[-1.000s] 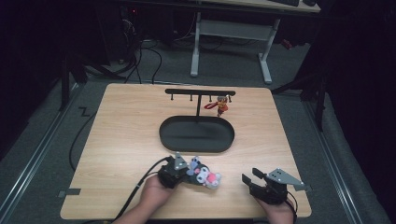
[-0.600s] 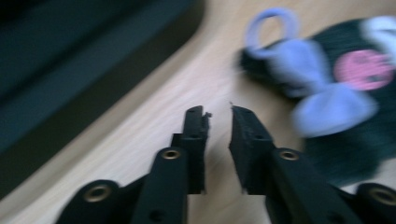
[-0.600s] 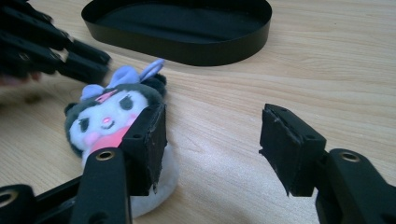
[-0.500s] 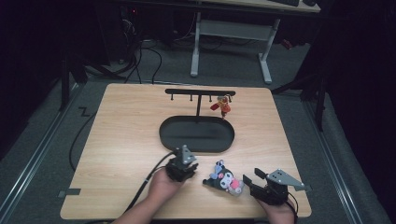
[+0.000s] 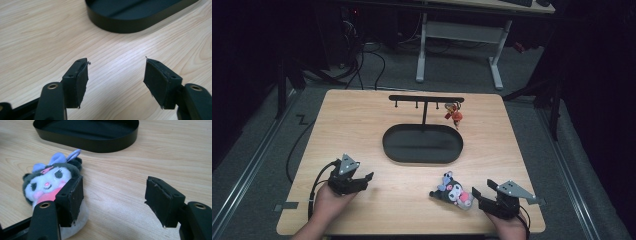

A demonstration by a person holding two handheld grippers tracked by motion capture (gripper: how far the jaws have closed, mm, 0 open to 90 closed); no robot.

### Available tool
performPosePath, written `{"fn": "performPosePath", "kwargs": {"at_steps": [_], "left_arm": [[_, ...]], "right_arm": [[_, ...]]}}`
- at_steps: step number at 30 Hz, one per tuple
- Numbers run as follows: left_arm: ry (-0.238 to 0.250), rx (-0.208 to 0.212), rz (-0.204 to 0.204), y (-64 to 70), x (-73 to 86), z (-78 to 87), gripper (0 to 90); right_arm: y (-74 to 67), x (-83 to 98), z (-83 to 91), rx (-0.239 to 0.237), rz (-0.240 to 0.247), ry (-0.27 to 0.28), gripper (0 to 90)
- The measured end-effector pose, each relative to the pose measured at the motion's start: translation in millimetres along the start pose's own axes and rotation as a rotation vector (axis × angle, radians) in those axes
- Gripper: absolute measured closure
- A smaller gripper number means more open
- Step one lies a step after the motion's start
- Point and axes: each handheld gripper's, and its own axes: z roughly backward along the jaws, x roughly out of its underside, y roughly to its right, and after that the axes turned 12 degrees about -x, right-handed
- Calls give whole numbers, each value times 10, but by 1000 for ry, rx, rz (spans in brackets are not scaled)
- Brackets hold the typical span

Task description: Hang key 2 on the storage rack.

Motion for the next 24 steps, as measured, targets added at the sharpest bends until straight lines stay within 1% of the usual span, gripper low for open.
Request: {"fn": "performPosePath", "kwargs": {"at_steps": [3, 4, 5, 6, 7, 8, 9, 10, 11, 13, 14, 16, 18, 19, 22, 24], "left_arm": [[21, 0, 31, -57, 125, -25, 323], [25, 3, 39, -72, 168, -42, 315], [26, 8, 53, -85, 207, -61, 309], [21, 18, 59, -95, 228, -72, 307], [13, 38, 55, -101, 242, -87, 304], [12, 41, 36, -100, 244, -87, 297], [21, 37, 13, -83, 250, -82, 294], [26, 36, 9, -76, 255, -80, 294], [29, 45, 2, -64, 256, -72, 294], [41, 44, -32, -20, 245, -55, 294], [45, 44, -49, 3, 234, -45, 292], [52, 47, -63, 41, 231, -35, 290], [45, 48, -81, 71, 240, -33, 287], [47, 48, -84, 81, 245, -29, 285], [52, 55, -79, 76, 238, -34, 285], [59, 53, -77, 71, 225, -44, 285]], "right_arm": [[35, -2, -7, 24, 0, -22, 307], [48, 2, -15, 40, -2, -35, 309], [61, 5, -24, 48, -5, -53, 310], [70, 10, -38, 53, -5, -63, 312], [70, 12, -45, 56, -5, -71, 311], [67, 10, -56, 65, 2, -85, 311], [69, 6, -63, 68, 12, -91, 312], [56, -5, -66, 77, 6, -99, 312], [52, -12, -67, 82, 7, -98, 312], [23, -39, -52, 86, 2, -97, 311], [7, -50, -49, 86, 3, -100, 311], [-37, -88, -42, 95, 17, -114, 312], [-68, -135, -27, 79, 20, -125, 316], [-77, -169, -18, 82, 18, -138, 317], [-62, -297, 8, 57, -13, -165, 316], [-65, -383, 29, 66, -10, -181, 317]]}}
